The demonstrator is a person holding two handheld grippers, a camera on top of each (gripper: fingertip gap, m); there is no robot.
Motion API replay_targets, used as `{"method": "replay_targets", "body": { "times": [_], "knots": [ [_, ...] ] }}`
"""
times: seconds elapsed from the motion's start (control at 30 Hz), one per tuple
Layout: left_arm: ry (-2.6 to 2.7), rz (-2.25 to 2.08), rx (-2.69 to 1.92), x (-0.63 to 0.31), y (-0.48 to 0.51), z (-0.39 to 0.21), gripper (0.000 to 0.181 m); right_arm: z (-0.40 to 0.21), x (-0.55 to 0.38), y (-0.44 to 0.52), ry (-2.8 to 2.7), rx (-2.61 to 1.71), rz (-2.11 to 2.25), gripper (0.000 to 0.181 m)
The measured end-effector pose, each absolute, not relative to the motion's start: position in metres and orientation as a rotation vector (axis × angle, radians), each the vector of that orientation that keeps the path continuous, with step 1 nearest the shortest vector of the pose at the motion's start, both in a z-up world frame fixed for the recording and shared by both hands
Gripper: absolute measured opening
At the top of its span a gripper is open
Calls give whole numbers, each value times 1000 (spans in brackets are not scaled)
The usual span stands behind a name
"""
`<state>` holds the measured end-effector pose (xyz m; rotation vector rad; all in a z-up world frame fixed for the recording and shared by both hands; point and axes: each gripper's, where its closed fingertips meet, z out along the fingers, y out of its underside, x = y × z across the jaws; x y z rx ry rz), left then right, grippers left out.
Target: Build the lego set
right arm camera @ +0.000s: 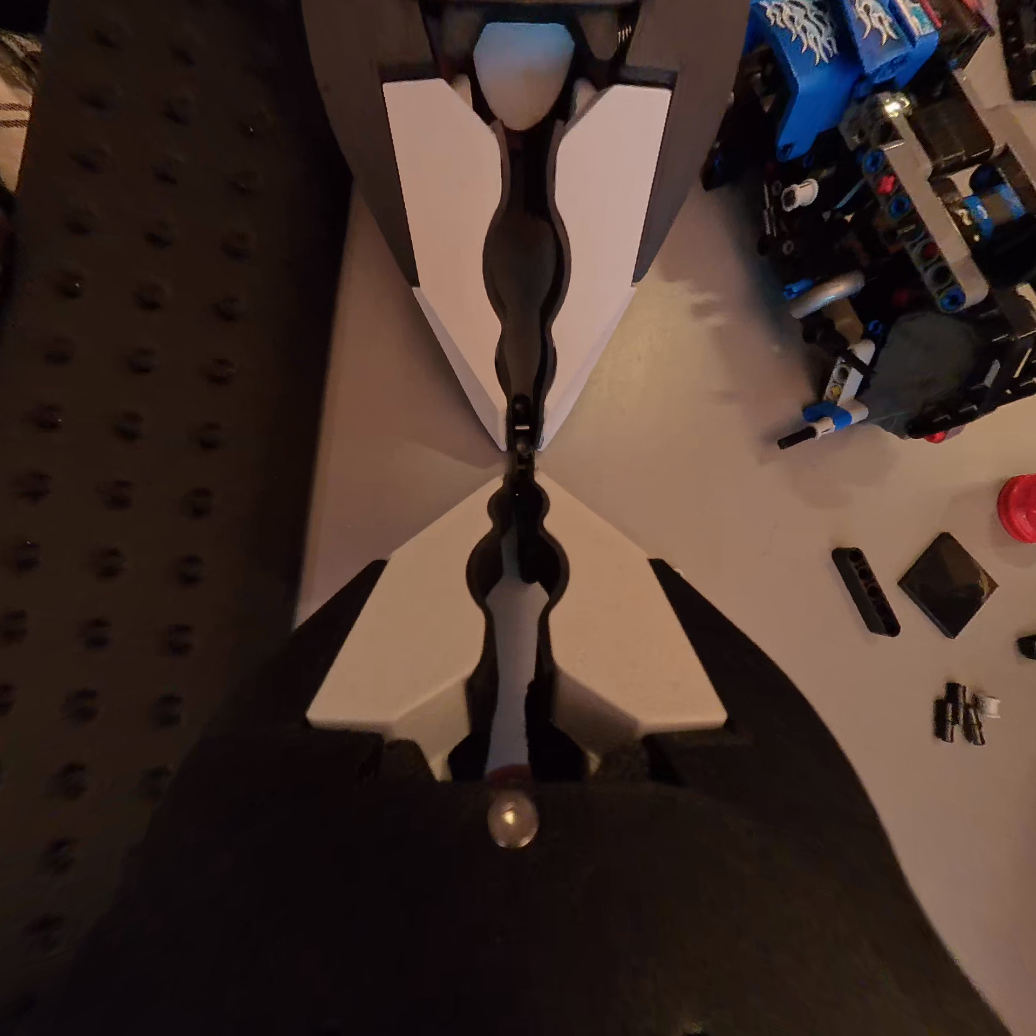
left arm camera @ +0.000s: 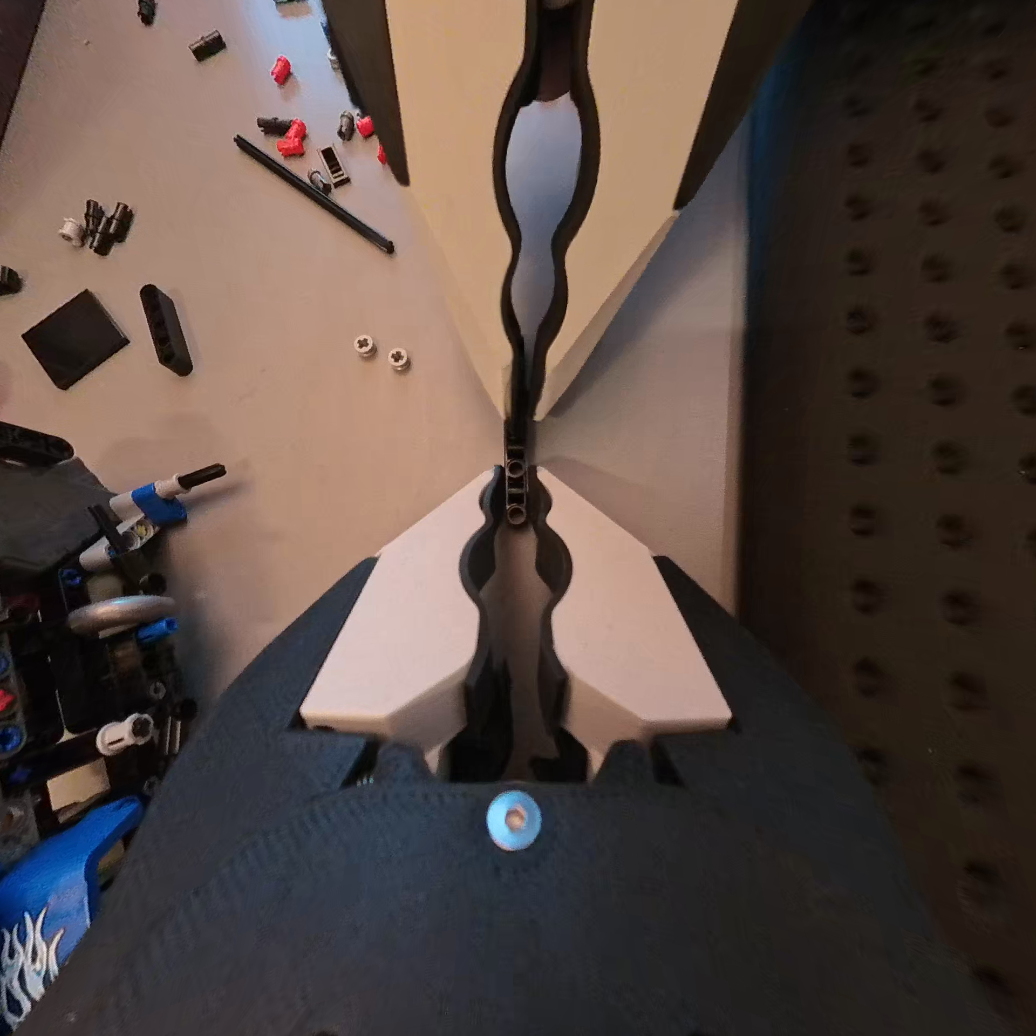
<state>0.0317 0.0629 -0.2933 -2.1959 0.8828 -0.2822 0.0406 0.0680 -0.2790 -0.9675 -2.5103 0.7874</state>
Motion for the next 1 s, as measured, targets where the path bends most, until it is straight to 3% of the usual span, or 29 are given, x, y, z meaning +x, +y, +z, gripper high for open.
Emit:
{"method": "replay_targets", "body": {
  "times": [0.6, 1.0],
  "knots": [
    [896, -274, -2196, 32, 63, -294, 6, -293, 49, 61, -2701, -1020, 760, 0],
    [897, -296, -2194, 32, 63, -294, 6, -256, 58, 75, -2481, -1089, 935, 0]
  ]
}}
